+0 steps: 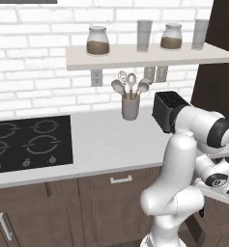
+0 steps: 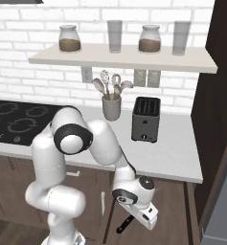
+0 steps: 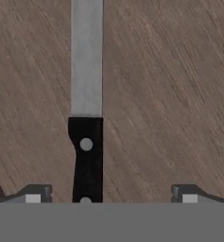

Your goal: Pick up the knife from the drawer and place it on the cutting board. Then place the meat from the plate to the cutting board.

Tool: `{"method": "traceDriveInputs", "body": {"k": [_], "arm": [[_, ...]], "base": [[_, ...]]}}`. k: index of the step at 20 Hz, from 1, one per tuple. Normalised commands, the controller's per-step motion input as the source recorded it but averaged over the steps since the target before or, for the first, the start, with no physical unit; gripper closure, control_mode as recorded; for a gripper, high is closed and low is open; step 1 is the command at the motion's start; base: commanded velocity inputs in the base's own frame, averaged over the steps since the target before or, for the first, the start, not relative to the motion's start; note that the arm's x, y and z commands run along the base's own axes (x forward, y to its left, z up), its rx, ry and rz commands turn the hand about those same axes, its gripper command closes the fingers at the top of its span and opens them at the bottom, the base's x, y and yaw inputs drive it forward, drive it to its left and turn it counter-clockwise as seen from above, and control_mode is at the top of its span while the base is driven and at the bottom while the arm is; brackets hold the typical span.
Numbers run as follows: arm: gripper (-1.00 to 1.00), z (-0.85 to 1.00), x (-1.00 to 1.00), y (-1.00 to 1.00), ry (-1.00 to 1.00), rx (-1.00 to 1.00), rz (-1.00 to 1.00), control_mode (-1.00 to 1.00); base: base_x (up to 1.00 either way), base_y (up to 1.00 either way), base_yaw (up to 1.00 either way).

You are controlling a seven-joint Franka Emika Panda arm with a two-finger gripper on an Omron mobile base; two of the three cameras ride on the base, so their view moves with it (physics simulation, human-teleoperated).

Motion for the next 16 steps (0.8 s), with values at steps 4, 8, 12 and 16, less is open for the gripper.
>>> {"method": "traceDriveInputs", "body": {"k": [4, 8, 12, 16], "arm": [[-1.0, -0.01, 0.0, 0.0, 0.0, 0.0, -0.01, -1.0], [-1.0, 0.0, 0.02, 0.0, 0.0, 0.0, 0.0, -1.0], [-1.0, -0.08, 0.12, 0.01, 0.0, 0.0, -0.01, -1.0], [-1.0, -0.25, 0.11, 0.03, 0.0, 0.0, 0.0, -1.0]], "base": [[0.0, 0.0, 0.0], [0.0, 0.0, 0.0], [0.0, 0.0, 0.0], [0.0, 0.0, 0.0]]}}
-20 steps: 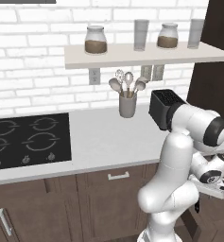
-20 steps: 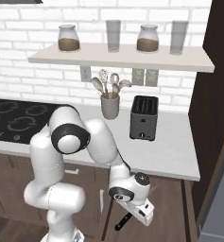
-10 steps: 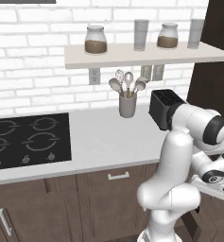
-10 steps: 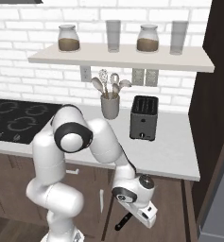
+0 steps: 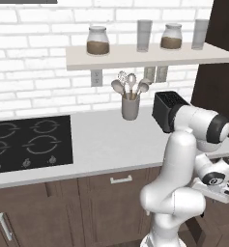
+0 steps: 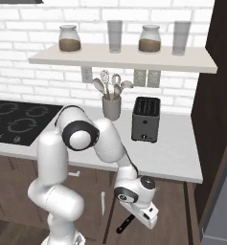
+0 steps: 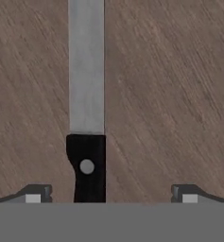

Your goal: Pick up the knife from the drawer and place it on the cutting board. Then place the meat from the plate to the cutting board.

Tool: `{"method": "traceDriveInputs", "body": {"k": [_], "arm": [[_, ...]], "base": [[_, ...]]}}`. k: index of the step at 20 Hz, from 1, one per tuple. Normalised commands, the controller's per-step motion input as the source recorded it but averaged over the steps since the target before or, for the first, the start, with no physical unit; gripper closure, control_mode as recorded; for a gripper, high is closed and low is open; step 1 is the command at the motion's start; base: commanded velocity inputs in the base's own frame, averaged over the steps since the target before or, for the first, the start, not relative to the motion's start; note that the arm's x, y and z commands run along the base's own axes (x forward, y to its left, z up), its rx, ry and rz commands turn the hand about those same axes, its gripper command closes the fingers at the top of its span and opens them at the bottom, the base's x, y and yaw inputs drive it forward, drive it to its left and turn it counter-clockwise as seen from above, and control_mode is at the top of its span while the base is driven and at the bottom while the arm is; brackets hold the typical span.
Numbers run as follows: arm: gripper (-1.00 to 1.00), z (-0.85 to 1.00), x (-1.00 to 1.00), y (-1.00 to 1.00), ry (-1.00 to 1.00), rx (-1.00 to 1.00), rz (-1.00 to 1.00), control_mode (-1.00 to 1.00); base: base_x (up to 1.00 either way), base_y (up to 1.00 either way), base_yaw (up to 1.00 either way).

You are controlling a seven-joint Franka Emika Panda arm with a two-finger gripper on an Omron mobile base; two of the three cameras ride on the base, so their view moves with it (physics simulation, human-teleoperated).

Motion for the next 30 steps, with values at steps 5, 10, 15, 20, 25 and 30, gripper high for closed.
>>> {"method": "traceDriveInputs", "body": {"k": [5, 10, 15, 20, 25, 30], "arm": [[-1.0, -0.34, 0.01, 0.0, 0.0, 0.0, 0.0, -1.0], [-1.0, -0.25, 0.0, 0.0, 0.0, 0.0, 0.0, -1.0], [-1.0, -0.28, 0.0, 0.0, 0.0, 0.0, -0.01, -1.0], [-1.0, -0.22, 0.0, -0.01, 0.0, 0.0, -0.01, -1.0], [-1.0, -0.03, 0.0, -0.02, 0.0, 0.0, 0.0, -1.0], [1.0, -0.01, 0.0, 0.0, 0.0, 0.0, 0.0, -1.0]], "base": [[0.0, 0.0, 0.0], [0.0, 0.0, 0.0], [0.0, 0.0, 0.0], [0.0, 0.0, 0.0], [0.0, 0.0, 0.0], [0.0, 0.0, 0.0]]}}
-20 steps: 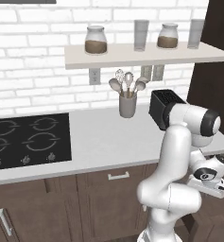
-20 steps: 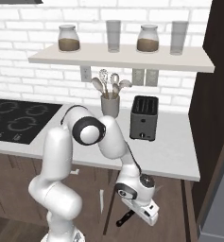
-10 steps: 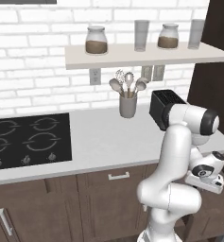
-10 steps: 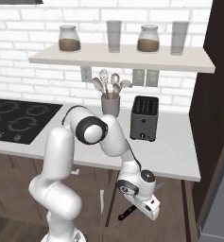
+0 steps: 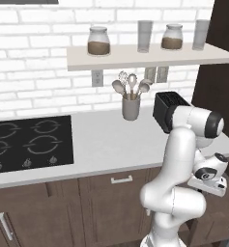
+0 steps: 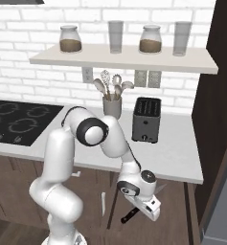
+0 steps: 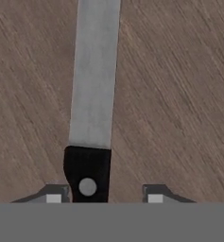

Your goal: Pick up the knife from the drawer and place it on the cutting board. Then place the meat from the plate to the cutting board.

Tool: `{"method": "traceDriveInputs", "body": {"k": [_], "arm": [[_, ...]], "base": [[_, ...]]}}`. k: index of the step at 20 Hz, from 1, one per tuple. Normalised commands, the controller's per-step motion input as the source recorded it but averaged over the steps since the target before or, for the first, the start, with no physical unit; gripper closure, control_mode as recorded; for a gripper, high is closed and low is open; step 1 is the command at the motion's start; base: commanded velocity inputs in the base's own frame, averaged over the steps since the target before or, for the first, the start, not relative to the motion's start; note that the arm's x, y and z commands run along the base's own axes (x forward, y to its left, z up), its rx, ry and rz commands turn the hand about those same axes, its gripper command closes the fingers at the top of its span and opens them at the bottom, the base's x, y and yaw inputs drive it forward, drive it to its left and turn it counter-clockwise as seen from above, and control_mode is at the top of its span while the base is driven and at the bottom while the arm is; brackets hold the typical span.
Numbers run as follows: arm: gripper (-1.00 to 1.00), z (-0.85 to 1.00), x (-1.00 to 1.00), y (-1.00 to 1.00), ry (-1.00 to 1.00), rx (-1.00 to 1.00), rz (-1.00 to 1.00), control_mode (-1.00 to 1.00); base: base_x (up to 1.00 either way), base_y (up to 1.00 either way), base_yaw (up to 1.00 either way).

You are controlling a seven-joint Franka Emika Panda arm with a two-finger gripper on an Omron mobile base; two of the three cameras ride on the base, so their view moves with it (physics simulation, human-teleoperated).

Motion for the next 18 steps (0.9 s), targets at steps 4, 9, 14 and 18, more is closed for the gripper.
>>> {"method": "traceDriveInputs", "body": {"k": [4, 9, 14, 18], "arm": [[1.0, 0.0, 0.0, 0.0, 0.0, 0.0, 0.0, -1.0], [1.0, -0.01, 0.0, 0.0, 0.01, 0.0, 0.0, -1.0], [1.0, -0.01, 0.0, -0.08, 0.0, 0.0, 0.0, -1.0], [1.0, 0.04, -0.29, -0.25, 0.0, 0.0, 0.0, -1.0]], "base": [[0.0, 0.0, 0.0], [0.0, 0.0, 0.0], [0.0, 0.0, 0.0], [0.0, 0.0, 0.0]]}}
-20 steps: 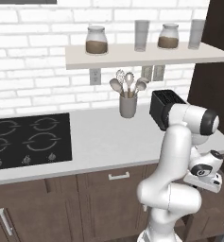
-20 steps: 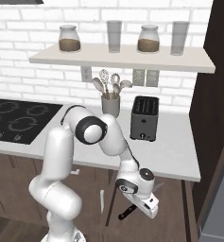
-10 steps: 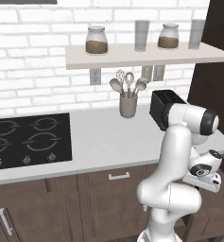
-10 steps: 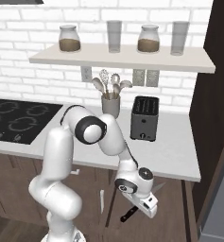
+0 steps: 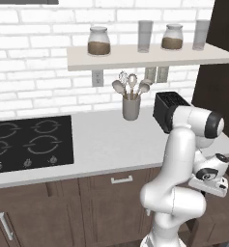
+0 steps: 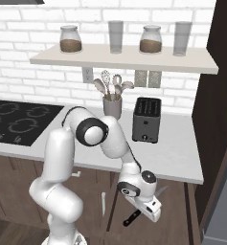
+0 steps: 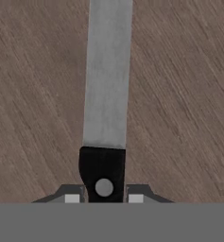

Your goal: Pick up the knife from the drawer and place it on the cutting board. Then place the meat from the plate to the cutting board.

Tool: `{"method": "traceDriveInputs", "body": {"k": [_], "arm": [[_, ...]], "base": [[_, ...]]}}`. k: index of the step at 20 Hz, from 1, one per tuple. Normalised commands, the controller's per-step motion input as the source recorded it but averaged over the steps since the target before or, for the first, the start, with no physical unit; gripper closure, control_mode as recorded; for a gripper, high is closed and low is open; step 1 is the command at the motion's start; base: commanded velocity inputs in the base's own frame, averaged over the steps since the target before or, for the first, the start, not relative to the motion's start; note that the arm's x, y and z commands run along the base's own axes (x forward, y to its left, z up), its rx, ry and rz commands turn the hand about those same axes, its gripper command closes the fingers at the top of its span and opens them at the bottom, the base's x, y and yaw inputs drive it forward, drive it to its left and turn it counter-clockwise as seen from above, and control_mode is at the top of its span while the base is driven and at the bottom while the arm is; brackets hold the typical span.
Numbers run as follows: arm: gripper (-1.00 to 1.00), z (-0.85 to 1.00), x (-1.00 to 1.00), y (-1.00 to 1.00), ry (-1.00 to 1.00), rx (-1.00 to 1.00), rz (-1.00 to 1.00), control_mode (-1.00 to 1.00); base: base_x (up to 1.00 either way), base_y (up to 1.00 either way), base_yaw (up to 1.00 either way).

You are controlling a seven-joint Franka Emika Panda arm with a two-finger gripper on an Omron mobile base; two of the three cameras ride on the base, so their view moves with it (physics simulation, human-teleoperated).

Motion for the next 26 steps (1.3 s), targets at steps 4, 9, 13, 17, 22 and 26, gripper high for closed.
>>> {"method": "traceDriveInputs", "body": {"k": [4, 9, 13, 17, 22, 26], "arm": [[1.0, 0.27, -0.56, -0.15, 0.0, 0.0, 0.0, -1.0], [1.0, 0.62, -0.36, 0.0, 0.01, 0.0, 0.0, -1.0], [1.0, 0.8, -0.1, -0.01, 0.0, 0.0, -0.01, -1.0], [1.0, 0.79, -0.1, -0.16, 0.0, 0.0, -0.06, -1.0], [1.0, 0.85, 0.0, -0.27, 0.06, 0.01, -0.09, -1.0], [1.0, 0.63, 0.0, -0.42, 0.06, 0.08, -0.09, -1.0]], "base": [[0.0, 0.0, 0.0], [0.0, 0.0, 0.0], [0.0, 0.0, 0.0], [0.0, 0.0, 0.0], [0.0, 0.0, 0.0], [0.0, 0.0, 0.0]]}}
